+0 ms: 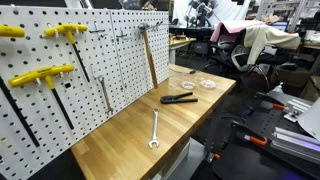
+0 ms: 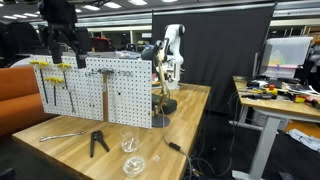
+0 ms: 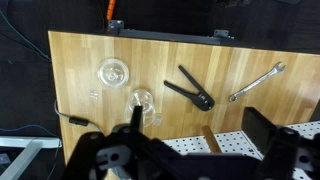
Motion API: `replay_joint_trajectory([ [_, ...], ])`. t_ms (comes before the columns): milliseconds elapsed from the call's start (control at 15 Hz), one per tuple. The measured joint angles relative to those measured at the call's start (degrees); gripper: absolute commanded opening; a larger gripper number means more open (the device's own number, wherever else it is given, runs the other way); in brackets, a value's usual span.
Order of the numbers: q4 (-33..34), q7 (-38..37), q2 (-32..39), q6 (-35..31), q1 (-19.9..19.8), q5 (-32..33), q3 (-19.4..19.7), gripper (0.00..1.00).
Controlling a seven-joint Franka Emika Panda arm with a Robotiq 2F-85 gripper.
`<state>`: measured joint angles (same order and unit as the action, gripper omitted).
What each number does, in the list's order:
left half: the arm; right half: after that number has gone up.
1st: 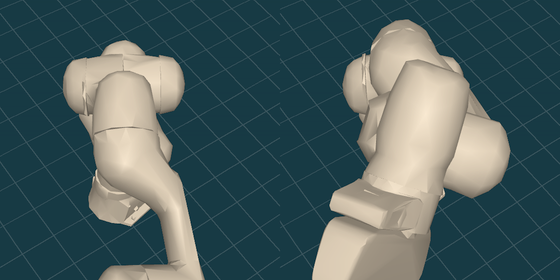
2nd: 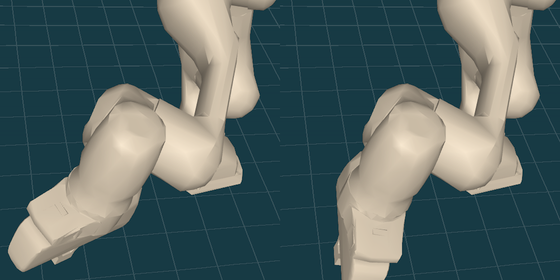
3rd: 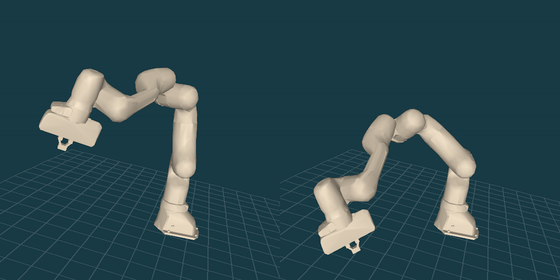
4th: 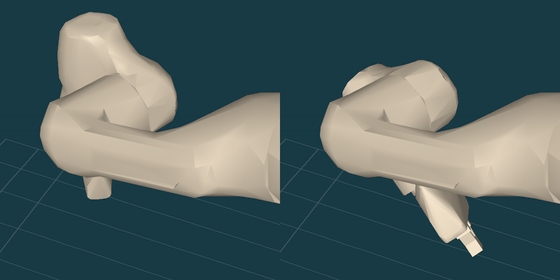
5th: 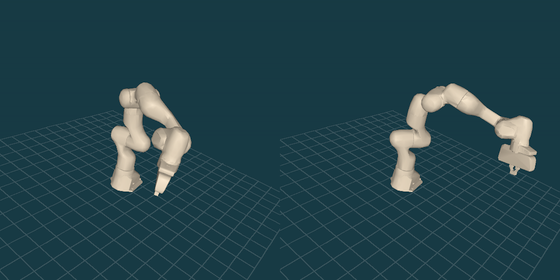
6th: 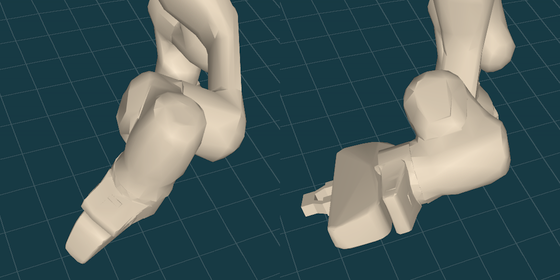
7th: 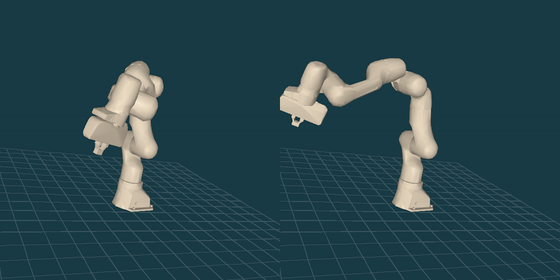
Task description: Unhang the spanner from the tool holder and put it on the table
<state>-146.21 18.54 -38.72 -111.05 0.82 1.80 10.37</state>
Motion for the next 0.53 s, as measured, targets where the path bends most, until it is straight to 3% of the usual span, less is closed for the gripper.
replay_joint_trajectory([
  [333,-0.04,-0.26,0.17,-0.21,0.03,-0.05,-0.46,1.00],
  [533,-0.66,-1.74,1.61,-3.36,1.08,-0.45,-2.97,1.00],
])
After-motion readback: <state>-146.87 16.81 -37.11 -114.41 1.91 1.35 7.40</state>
